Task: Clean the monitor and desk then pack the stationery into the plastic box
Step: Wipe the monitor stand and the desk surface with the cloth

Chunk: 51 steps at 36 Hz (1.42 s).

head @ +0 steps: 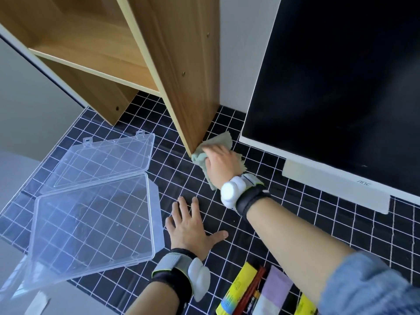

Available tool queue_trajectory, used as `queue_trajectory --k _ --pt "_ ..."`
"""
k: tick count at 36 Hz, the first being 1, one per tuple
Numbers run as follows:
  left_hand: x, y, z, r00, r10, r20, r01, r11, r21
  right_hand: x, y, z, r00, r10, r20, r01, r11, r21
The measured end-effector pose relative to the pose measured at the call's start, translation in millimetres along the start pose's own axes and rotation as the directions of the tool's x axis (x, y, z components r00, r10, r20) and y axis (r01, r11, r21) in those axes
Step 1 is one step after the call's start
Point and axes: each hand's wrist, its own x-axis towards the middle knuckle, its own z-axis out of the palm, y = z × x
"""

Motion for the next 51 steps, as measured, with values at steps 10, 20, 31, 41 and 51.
queue_trajectory --k 10,20,31,41,51 --pt "0.7 -1.2 1.3 1.0 -0.006 0.011 0.006 1.0 0.006 -26.0 -5.7 11.3 0.988 -0.106 0.11 0.125 0.976 -0.179" --pt "0.7 1.3 -0.9 1.0 -0.009 0.017 0.009 1.0 0.018 -99.9 34.4 -25.4 0.926 -0.208 0.314 0.245 0.966 -0.08" --pt "0.0 1.7 -5.5 1.0 -0.005 0.018 0.004 1.0 0.02 -164.9 120.7 -72.1 0.974 -0.201 0.107 0.2 0.98 0.022" --pt "-2.5 3.8 -4.5 1.0 -0.007 -0.012 0.008 0.999 0.032 -135.4 69.4 -67.1 0.987 -0.111 -0.12 0.137 0.961 0.239" --pt "-0.7 7.1 -2.2 0.999 -0.021 -0.029 0.023 0.997 0.078 -158.5 57.4 -38.1 0.971 -0.153 0.186 0.151 0.988 0.027"
